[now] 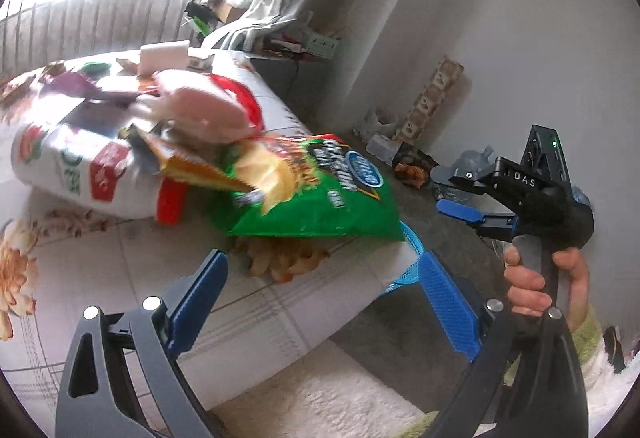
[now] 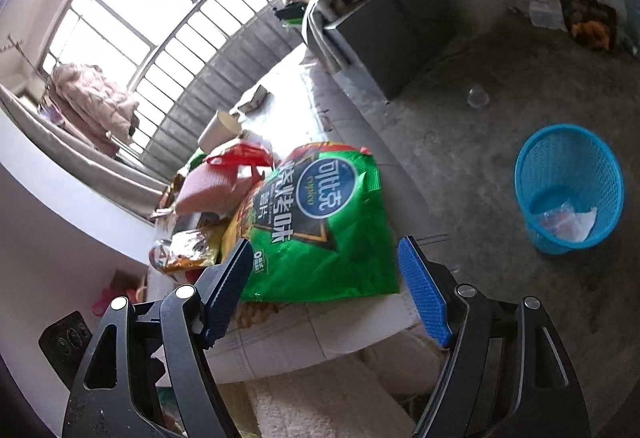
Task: Collect trash
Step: 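Return left tool to table and grasp yellow snack bag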
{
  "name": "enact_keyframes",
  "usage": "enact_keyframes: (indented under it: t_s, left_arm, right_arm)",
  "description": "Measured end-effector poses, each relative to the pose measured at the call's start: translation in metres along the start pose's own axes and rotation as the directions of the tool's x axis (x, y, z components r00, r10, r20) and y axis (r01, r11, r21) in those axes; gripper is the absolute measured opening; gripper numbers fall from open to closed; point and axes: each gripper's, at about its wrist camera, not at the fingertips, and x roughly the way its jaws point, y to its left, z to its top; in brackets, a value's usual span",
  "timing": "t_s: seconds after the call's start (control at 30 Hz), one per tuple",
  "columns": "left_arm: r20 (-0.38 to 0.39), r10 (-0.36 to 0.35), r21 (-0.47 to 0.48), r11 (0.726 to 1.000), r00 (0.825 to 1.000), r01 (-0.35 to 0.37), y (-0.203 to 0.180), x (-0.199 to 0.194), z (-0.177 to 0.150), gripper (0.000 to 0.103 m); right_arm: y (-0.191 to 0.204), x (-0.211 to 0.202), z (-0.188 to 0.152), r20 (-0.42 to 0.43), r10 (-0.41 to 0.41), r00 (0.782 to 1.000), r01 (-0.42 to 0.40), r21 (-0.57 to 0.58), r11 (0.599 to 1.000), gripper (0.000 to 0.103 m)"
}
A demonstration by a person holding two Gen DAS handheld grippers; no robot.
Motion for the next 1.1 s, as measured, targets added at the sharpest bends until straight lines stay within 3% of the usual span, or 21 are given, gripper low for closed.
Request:
enact_keyframes:
  t_s: [0.17,0.3,0.53,0.8,1.0,1.1]
  left_arm:
    - [0.096,0.020,-0.074,0.997,0.995,-0.012,0.025,-0.021,0.012,0.093]
    - [0.140,0.006,-0.159,0.987,0.990,0.016,0.048,-0.024,0.032,0.085]
    - [0.084,-0.007,-0.311,0.950,0.996,0.033,0.079,0.003,0.043,0.059]
    - [0.006,0.048,-0.404,0.914,0.999,-0.042,0.090,0.016,0.044,0.037]
    - [-0.028,-0.027,-0.525,0.851,0.999,0.009,0.100,0.019,0.042,0.037]
    - [-0.025,-0.076,-0.583,0.811,0.997,0.047,0.104,0.019,0.041,0.044]
  right_arm:
    - [0.017,0.009,-0.001,-0.013,-0.013,1.000,0.012,-0.036,0.999,0.072]
    - [0.035,0.021,0.001,-0.032,0.004,0.999,-0.006,-0.058,0.998,0.072]
    - [0.052,0.029,0.002,-0.039,0.010,0.999,-0.013,-0.089,0.996,0.072]
    - [0.046,0.020,0.004,-0.018,0.012,1.000,-0.014,-0.083,0.996,0.072]
    - [0.035,0.017,0.007,-0.014,0.023,1.000,-0.024,-0.062,0.998,0.072]
    - [0.026,0.014,0.009,-0.007,0.034,0.999,-0.034,-0.045,0.998,0.072]
